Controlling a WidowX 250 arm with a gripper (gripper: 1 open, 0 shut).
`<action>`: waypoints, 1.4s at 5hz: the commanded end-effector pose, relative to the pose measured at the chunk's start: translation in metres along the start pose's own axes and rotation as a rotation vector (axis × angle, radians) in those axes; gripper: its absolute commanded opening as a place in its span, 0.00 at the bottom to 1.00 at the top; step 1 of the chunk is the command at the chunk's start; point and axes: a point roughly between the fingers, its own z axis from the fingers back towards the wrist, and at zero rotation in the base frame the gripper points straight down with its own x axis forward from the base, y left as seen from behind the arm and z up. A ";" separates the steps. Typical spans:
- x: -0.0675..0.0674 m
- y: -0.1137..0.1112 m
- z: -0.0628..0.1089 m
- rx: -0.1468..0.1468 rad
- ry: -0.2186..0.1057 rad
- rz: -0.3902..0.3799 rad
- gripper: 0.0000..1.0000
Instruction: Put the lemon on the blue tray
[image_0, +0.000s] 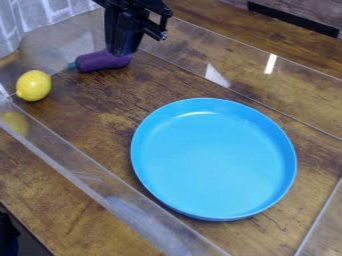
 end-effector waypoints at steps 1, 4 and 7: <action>-0.005 -0.012 0.022 -0.004 -0.072 0.017 1.00; 0.013 0.027 -0.019 -0.001 -0.049 -0.014 1.00; -0.001 0.045 -0.046 0.008 -0.052 -0.039 1.00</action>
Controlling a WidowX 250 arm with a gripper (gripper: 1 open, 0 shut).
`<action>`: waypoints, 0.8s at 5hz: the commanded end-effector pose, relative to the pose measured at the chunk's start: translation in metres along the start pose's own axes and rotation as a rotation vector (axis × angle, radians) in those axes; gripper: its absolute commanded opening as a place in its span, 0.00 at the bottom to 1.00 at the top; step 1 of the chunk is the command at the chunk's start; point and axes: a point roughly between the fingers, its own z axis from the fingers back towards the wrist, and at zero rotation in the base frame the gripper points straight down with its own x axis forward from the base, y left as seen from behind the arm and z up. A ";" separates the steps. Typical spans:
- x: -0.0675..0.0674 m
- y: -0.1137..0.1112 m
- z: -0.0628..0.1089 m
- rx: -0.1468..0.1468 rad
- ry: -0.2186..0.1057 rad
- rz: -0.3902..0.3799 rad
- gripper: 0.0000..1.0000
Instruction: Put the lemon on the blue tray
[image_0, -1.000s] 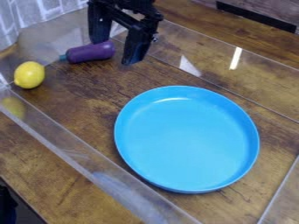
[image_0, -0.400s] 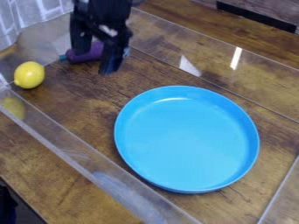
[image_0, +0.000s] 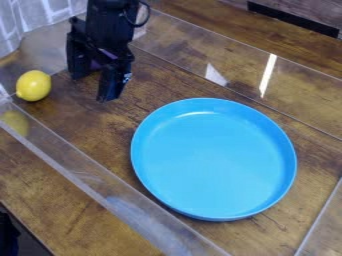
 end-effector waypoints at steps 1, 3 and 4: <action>0.001 0.013 0.021 0.024 -0.055 -0.001 1.00; 0.012 0.007 -0.003 0.012 -0.045 0.050 1.00; -0.002 0.025 0.006 0.021 -0.061 0.015 1.00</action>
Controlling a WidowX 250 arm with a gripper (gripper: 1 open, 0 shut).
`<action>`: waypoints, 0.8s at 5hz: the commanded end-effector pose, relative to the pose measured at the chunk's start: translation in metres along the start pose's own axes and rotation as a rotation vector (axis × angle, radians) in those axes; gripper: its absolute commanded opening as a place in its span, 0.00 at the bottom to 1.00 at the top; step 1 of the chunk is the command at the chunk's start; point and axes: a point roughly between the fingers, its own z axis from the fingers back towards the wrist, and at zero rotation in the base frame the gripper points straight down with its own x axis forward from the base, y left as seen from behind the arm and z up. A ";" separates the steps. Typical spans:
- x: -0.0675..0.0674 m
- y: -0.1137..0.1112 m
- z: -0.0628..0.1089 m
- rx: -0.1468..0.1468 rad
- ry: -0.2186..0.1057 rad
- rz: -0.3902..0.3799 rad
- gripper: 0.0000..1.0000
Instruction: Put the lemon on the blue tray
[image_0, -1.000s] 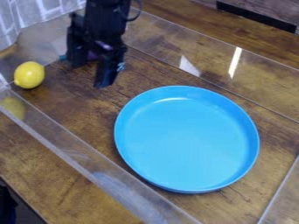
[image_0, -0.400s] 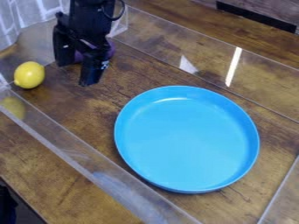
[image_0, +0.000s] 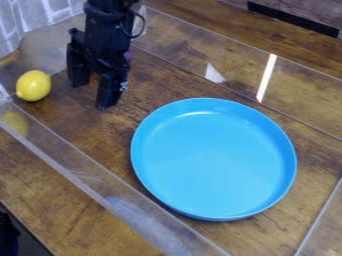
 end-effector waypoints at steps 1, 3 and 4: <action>-0.011 0.022 0.026 0.032 -0.062 -0.013 1.00; -0.021 0.042 0.022 0.045 -0.074 -0.032 1.00; -0.022 0.051 0.014 0.049 -0.080 -0.023 1.00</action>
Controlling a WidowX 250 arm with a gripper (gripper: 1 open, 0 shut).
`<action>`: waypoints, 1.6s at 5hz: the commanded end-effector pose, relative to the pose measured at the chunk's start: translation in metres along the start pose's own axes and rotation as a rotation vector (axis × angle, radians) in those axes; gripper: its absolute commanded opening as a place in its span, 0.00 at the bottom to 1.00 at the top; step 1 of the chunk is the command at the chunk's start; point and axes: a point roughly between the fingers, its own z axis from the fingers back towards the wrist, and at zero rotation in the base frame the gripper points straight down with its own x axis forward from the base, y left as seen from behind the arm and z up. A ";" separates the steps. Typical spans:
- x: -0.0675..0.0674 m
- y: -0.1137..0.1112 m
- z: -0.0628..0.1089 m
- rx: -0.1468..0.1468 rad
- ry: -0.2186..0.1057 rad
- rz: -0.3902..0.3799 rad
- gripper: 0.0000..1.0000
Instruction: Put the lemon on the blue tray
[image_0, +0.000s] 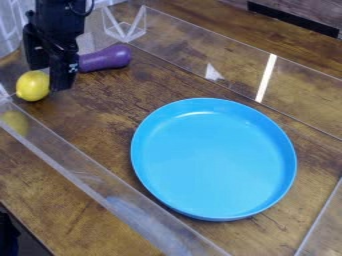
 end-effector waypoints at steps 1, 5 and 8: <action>0.000 0.019 0.007 0.032 -0.032 0.049 1.00; 0.009 0.045 0.000 0.016 -0.018 0.156 1.00; 0.020 0.045 -0.014 -0.003 0.004 0.284 1.00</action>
